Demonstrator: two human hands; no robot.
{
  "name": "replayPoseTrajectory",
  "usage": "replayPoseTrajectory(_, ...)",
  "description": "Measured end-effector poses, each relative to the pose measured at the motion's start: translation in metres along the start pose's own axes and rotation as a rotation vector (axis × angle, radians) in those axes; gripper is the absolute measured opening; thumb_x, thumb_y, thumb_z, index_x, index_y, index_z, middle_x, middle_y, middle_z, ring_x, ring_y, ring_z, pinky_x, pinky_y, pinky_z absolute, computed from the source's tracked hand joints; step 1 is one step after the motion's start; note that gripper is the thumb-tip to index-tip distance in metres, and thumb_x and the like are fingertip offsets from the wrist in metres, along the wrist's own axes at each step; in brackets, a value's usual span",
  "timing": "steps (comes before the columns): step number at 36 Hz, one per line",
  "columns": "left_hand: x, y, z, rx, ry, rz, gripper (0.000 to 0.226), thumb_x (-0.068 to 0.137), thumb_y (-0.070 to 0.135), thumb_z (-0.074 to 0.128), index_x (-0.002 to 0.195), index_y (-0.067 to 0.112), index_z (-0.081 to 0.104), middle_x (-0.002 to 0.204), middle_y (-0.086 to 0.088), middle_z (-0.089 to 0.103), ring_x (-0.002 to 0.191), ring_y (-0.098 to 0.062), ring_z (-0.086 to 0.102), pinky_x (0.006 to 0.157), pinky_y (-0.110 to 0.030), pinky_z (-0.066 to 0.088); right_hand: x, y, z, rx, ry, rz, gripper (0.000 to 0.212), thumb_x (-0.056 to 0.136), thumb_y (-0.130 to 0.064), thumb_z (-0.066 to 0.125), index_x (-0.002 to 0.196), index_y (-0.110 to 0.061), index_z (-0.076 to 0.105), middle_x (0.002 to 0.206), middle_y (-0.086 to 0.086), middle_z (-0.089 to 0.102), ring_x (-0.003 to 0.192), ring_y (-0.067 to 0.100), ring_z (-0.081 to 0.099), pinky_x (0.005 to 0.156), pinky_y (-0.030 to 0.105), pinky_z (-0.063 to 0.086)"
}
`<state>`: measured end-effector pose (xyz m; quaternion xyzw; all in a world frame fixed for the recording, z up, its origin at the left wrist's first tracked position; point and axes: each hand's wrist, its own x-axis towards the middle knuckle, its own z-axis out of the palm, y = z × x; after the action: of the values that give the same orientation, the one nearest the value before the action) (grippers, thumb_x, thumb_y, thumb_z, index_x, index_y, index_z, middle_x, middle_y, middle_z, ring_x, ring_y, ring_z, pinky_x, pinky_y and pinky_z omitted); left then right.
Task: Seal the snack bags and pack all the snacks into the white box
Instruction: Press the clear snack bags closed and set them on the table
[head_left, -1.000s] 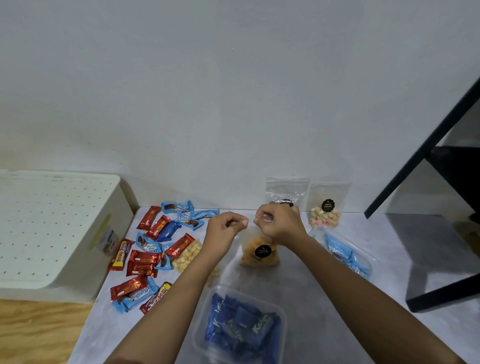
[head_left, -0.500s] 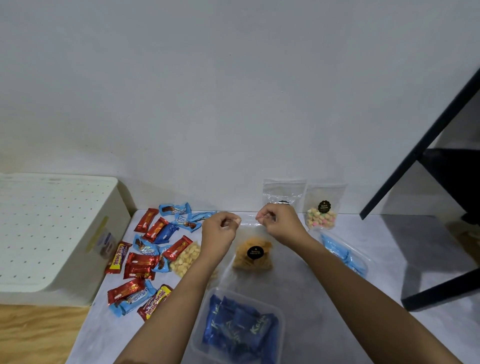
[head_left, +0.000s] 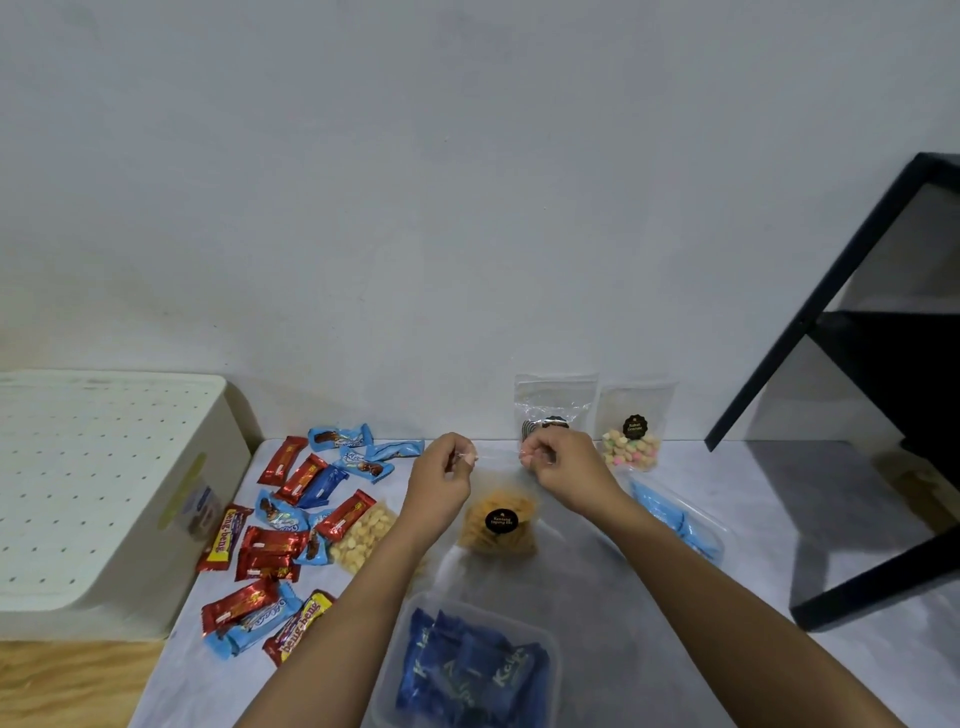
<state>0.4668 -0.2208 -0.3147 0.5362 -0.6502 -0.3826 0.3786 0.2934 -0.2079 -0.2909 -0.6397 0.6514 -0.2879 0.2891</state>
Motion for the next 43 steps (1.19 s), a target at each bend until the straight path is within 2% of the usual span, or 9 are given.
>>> replayPoseTrajectory(8, -0.005, 0.000, 0.007, -0.053, 0.177, 0.005, 0.006, 0.089, 0.011, 0.058, 0.094, 0.014, 0.058, 0.095, -0.001, 0.059, 0.088, -0.010, 0.053, 0.072, -0.002, 0.039, 0.000, 0.003, 0.001, -0.007, 0.059, -0.016, 0.021, 0.080, -0.006, 0.061, 0.072, -0.025, 0.065, 0.074, -0.013, 0.060, 0.070, -0.001, 0.052, 0.069, 0.023, 0.045)
replayPoseTrajectory(13, -0.016, 0.011, 0.012, -0.160, 0.329, -0.168, 0.025, 0.082, 0.032, 0.068, 0.087, 0.011, 0.054, 0.082, 0.000, 0.052, 0.074, -0.009, 0.048, 0.065, -0.013, 0.042, -0.003, 0.006, 0.001, 0.006, 0.065, -0.094, 0.012, 0.084, -0.010, 0.062, 0.079, -0.020, 0.068, 0.084, -0.009, 0.060, 0.080, 0.004, 0.058, 0.080, 0.023, 0.051)
replayPoseTrajectory(16, -0.021, 0.015, 0.018, -0.236, 0.253, -0.213, 0.023, 0.084, 0.032, 0.066, 0.074, 0.013, 0.058, 0.071, 0.001, 0.058, 0.067, -0.010, 0.052, 0.059, -0.007, 0.041, -0.006, 0.008, 0.001, -0.017, 0.040, -0.161, 0.010, 0.084, -0.010, 0.062, 0.082, -0.017, 0.069, 0.082, -0.008, 0.058, 0.082, 0.010, 0.058, 0.079, 0.023, 0.049)
replayPoseTrajectory(20, -0.019, 0.016, 0.021, -0.375, 0.155, -0.280, 0.015, 0.086, 0.025, 0.064, 0.076, 0.013, 0.065, 0.075, -0.006, 0.066, 0.076, -0.019, 0.062, 0.077, -0.030, 0.051, -0.008, 0.010, -0.002, -0.051, -0.019, -0.211, 0.006, 0.085, -0.013, 0.063, 0.085, -0.015, 0.069, 0.084, -0.005, 0.058, 0.083, 0.012, 0.058, 0.077, 0.024, 0.047)
replayPoseTrajectory(22, -0.018, 0.018, 0.020, -0.441, 0.141, -0.309, 0.010, 0.086, 0.012, 0.063, 0.077, 0.013, 0.065, 0.074, -0.007, 0.065, 0.077, -0.021, 0.061, 0.079, -0.033, 0.051, -0.009, 0.012, -0.004, -0.039, -0.041, -0.210, 0.004, 0.084, -0.015, 0.065, 0.086, -0.015, 0.068, 0.083, -0.005, 0.057, 0.080, 0.011, 0.057, 0.075, 0.022, 0.046)
replayPoseTrajectory(28, -0.016, 0.019, 0.016, -0.448, 0.091, -0.315, 0.014, 0.086, 0.002, 0.059, 0.078, 0.013, 0.063, 0.073, -0.007, 0.064, 0.070, -0.016, 0.060, 0.071, -0.022, 0.051, -0.007, 0.007, -0.005, 0.072, -0.137, -0.097, 0.012, 0.081, -0.026, 0.070, 0.078, -0.014, 0.069, 0.076, -0.005, 0.063, 0.069, 0.006, 0.056, 0.069, 0.026, 0.048)
replayPoseTrajectory(32, -0.014, 0.012, 0.014, -0.374, 0.034, -0.294, 0.007, 0.087, 0.001, 0.059, 0.085, 0.003, 0.065, 0.073, -0.004, 0.064, 0.064, -0.006, 0.062, 0.063, -0.012, 0.051, -0.002, 0.004, -0.006, -0.008, -0.116, -0.068, 0.017, 0.084, -0.024, 0.066, 0.067, -0.022, 0.065, 0.067, -0.008, 0.063, 0.065, 0.001, 0.054, 0.065, 0.022, 0.039)
replayPoseTrajectory(36, -0.012, 0.006, 0.010, -0.334, 0.017, -0.287, 0.010, 0.087, 0.000, 0.058, 0.092, -0.007, 0.064, 0.070, -0.006, 0.063, 0.054, 0.001, 0.061, 0.060, -0.010, 0.051, 0.001, 0.000, 0.000, -0.092, -0.099, -0.027, 0.020, 0.084, -0.029, 0.063, 0.064, -0.024, 0.062, 0.064, -0.010, 0.060, 0.066, 0.007, 0.054, 0.066, 0.028, 0.043)
replayPoseTrajectory(43, -0.013, 0.002, 0.004, -0.281, -0.063, -0.273, 0.012, 0.087, 0.002, 0.058, 0.081, 0.007, 0.067, 0.072, -0.005, 0.065, 0.067, -0.012, 0.061, 0.077, -0.030, 0.052, 0.004, -0.011, 0.009, -0.126, -0.124, -0.030, 0.020, 0.083, -0.027, 0.062, 0.065, -0.018, 0.063, 0.064, -0.006, 0.059, 0.066, 0.015, 0.055, 0.066, 0.032, 0.047)
